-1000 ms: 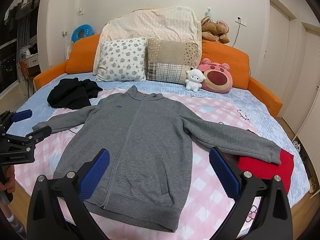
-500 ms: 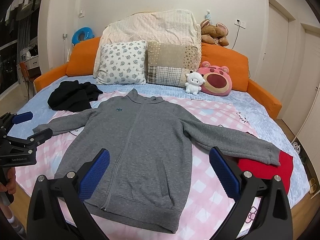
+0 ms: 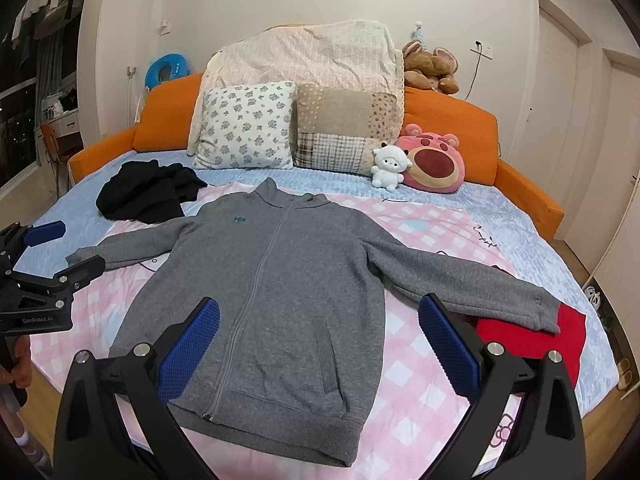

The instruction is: Fold large clothes

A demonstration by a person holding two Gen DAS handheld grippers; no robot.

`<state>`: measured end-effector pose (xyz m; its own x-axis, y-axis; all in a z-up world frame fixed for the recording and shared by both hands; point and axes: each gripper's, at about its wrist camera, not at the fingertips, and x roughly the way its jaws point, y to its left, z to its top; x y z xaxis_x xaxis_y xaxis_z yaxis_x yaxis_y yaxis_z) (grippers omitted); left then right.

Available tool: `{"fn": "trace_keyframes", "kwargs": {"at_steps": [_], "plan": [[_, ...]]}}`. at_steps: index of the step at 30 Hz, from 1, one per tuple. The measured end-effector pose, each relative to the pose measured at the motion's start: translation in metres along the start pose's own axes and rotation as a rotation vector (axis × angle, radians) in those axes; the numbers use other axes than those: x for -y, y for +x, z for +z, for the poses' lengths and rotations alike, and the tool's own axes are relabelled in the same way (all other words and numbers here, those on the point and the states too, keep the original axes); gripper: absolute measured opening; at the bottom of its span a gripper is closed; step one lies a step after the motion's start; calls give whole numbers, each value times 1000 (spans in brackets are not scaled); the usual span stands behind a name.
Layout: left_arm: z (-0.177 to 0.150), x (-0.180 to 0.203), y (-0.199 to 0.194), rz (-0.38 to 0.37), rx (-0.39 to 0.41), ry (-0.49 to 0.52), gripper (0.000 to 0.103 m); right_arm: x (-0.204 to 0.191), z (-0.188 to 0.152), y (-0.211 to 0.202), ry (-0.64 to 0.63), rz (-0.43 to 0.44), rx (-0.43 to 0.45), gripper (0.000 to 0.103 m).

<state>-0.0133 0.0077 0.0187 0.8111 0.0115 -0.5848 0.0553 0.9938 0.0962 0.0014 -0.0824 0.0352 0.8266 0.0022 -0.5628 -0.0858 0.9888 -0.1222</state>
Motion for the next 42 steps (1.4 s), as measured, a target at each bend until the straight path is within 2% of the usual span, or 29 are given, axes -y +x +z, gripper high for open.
{"fn": "trace_keyframes", "kwargs": {"at_steps": [42], "plan": [[-5, 8, 1, 3, -5, -9, 101, 2, 7, 4, 7, 2, 7, 98]]}}
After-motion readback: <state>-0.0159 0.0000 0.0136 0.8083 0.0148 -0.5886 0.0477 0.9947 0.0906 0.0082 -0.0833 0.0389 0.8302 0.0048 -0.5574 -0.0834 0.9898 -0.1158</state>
